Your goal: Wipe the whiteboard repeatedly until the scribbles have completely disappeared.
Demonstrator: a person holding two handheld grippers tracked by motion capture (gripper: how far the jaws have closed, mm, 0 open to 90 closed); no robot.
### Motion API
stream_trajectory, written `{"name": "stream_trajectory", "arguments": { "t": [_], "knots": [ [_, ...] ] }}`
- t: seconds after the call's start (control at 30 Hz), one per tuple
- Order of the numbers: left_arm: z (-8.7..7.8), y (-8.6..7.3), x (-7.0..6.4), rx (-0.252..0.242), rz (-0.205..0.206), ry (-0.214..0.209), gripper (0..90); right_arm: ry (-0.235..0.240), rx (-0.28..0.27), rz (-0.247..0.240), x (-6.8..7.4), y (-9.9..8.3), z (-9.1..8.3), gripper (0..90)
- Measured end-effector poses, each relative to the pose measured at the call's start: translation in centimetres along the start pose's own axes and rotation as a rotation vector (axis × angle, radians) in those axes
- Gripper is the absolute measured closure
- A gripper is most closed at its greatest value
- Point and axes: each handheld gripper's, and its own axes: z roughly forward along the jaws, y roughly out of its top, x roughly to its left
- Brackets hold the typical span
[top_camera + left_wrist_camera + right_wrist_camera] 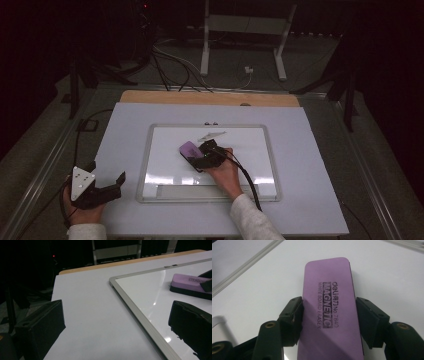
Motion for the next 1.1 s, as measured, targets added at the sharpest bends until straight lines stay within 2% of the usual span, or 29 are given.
{"name": "stream_trajectory", "arguments": {
  "t": [0.07, 0.13, 0.23, 0.3, 0.37, 0.43, 0.53, 0.6, 0.67, 0.73, 0.87, 0.93, 1.0, 1.03, 1.1],
  "knots": [
    [0.0, 0.0, 0.0, 0.0, 0.0, 0.001, 1.3, 0.01, 0.006, -0.002, -0.2, 0.0, -0.1, 41.0],
    [-0.1, 0.0, 0.1, -0.001, 0.0, 0.001, 1.3, -0.035, 0.0, 0.0, -0.5, 0.1, -0.2, 41.0],
    [-0.1, 0.0, 0.1, -0.002, -0.001, 0.001, 1.3, -0.122, -0.014, 0.043, -1.4, 0.0, -0.4, 41.0],
    [0.0, 0.0, 0.1, -0.001, 0.0, 0.001, 1.3, -0.135, -0.019, 0.072, -1.8, 0.0, -0.5, 40.9],
    [0.0, 0.0, 0.1, -0.001, -0.002, 0.001, 1.3, -0.142, -0.02, 0.064, -1.6, 0.0, -0.4, 40.9],
    [0.0, 0.0, 0.0, 0.0, -0.001, -0.001, 1.3, -0.091, -0.015, 0.047, -1.2, 0.0, -0.2, 40.9],
    [0.0, 0.0, 0.0, 0.0, 0.001, -0.001, 1.3, -0.034, -0.001, -0.013, -0.1, 0.1, 0.1, 40.9],
    [0.0, 0.0, 0.0, 0.0, 0.0, 0.0, 1.3, -0.009, 0.001, -0.037, 0.3, 0.1, 0.3, 40.9],
    [0.0, 0.0, 0.1, 0.0, 0.0, 0.002, 1.3, 0.001, 0.004, -0.037, 0.2, 0.2, 0.3, 40.9],
    [-0.1, 0.0, 0.1, 0.0, -0.001, 0.003, 1.3, -0.033, 0.0, -0.025, -0.1, 0.2, 0.2, 40.9],
    [-0.1, 0.0, 0.1, -0.003, -0.004, 0.004, 1.3, -0.111, -0.016, 0.053, -1.5, 0.3, -0.1, 40.9],
    [-0.1, 0.0, 0.2, 0.0, -0.004, 0.004, 1.3, -0.13, -0.02, 0.083, -2.0, 0.3, -0.2, 40.9],
    [0.0, 0.0, 0.1, 0.002, -0.002, 0.003, 1.3, -0.129, -0.023, 0.076, -1.9, 0.3, -0.2, 40.9],
    [0.0, 0.0, 0.1, 0.002, -0.002, 0.001, 1.3, -0.106, -0.021, 0.067, -1.7, 0.3, -0.1, 40.9],
    [0.1, 0.0, 0.0, 0.002, 0.0, 0.0, 1.3, -0.053, -0.015, 0.012, -0.9, 0.3, 0.2, 40.8]
  ]
}}
